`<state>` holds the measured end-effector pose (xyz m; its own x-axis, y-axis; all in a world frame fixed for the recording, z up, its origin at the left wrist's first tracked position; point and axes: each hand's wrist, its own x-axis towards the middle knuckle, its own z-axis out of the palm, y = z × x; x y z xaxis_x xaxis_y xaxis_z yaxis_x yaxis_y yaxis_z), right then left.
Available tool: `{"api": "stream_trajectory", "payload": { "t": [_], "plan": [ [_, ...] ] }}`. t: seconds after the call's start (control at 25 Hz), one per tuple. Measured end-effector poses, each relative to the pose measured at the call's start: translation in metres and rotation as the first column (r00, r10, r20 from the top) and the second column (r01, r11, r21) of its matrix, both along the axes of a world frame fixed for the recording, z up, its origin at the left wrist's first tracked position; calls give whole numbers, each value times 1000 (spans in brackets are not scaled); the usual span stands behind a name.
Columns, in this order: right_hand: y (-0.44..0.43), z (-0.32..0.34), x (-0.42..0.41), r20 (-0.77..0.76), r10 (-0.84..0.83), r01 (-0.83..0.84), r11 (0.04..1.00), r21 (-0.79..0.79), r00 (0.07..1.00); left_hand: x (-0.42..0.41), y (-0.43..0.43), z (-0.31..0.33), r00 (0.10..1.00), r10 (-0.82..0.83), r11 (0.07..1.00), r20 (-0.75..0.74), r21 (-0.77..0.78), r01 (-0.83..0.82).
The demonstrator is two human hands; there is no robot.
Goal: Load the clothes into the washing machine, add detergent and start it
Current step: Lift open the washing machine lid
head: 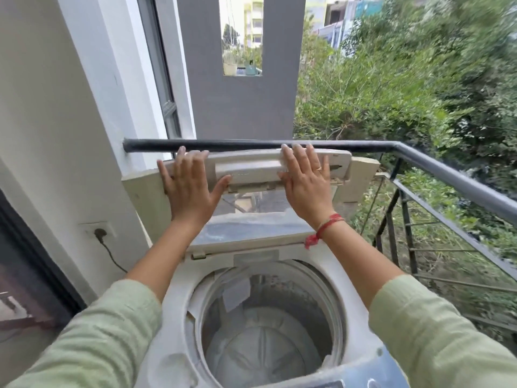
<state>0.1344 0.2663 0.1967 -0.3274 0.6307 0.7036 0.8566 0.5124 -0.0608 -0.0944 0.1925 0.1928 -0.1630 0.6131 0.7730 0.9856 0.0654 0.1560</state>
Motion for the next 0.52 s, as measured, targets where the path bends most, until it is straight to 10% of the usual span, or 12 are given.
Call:
{"api": "stream_trajectory", "payload": {
  "t": [0.52],
  "plan": [
    [91,25,-51,-29,-44,30,926,-376,999,-55,95,14,998,16,932,-57,-362,-35]
  ]
}}
